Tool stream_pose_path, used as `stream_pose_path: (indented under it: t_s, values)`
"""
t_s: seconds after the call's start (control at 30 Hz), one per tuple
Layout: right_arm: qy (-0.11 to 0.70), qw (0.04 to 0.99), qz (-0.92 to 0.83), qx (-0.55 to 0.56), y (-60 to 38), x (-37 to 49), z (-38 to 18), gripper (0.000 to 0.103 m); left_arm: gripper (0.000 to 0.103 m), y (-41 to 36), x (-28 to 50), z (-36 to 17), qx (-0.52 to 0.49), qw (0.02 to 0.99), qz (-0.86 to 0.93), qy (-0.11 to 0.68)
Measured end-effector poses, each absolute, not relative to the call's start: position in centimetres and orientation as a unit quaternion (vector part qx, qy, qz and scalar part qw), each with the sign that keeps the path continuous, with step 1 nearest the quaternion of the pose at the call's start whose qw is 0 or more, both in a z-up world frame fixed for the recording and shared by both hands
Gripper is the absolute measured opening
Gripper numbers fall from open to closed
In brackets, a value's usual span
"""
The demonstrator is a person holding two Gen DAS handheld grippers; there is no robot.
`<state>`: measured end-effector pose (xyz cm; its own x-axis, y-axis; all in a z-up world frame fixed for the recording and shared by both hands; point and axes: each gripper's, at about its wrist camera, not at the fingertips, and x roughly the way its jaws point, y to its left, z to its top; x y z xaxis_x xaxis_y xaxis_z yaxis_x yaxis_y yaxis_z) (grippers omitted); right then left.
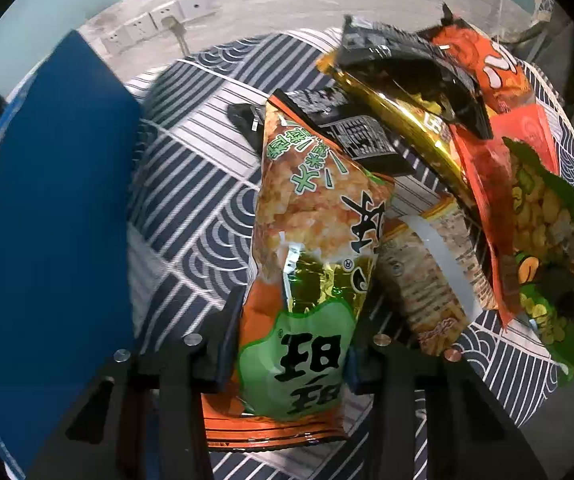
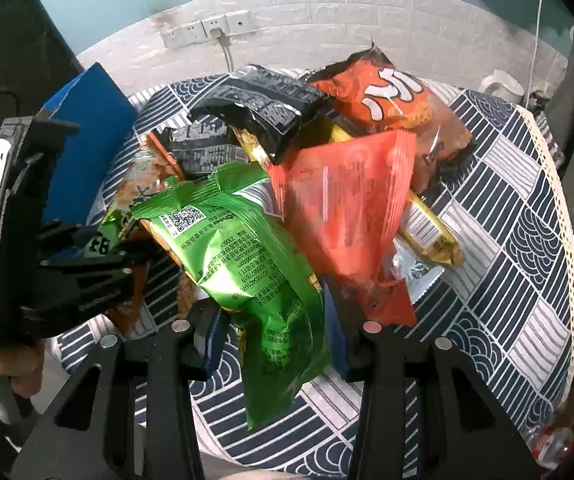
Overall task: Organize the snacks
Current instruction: 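Grasp the orange-green cracker bag with left tool while right tool grasps green bag, then lift both bags and carry them over the cardboard box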
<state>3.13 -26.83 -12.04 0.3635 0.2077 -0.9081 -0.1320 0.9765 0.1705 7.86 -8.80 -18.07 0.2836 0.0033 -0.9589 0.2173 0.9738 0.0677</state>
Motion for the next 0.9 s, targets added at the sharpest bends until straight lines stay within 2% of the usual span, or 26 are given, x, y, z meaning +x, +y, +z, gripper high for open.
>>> stream_pose_path:
  t_s: [0.9]
  values:
    - [0.502, 0.86, 0.093, 0.017, -24.6, 1.8, -4.4, 0.042, 0.039, -4.4, 2.1, -7.2, 0.043, 0.859, -0.057, 0.508]
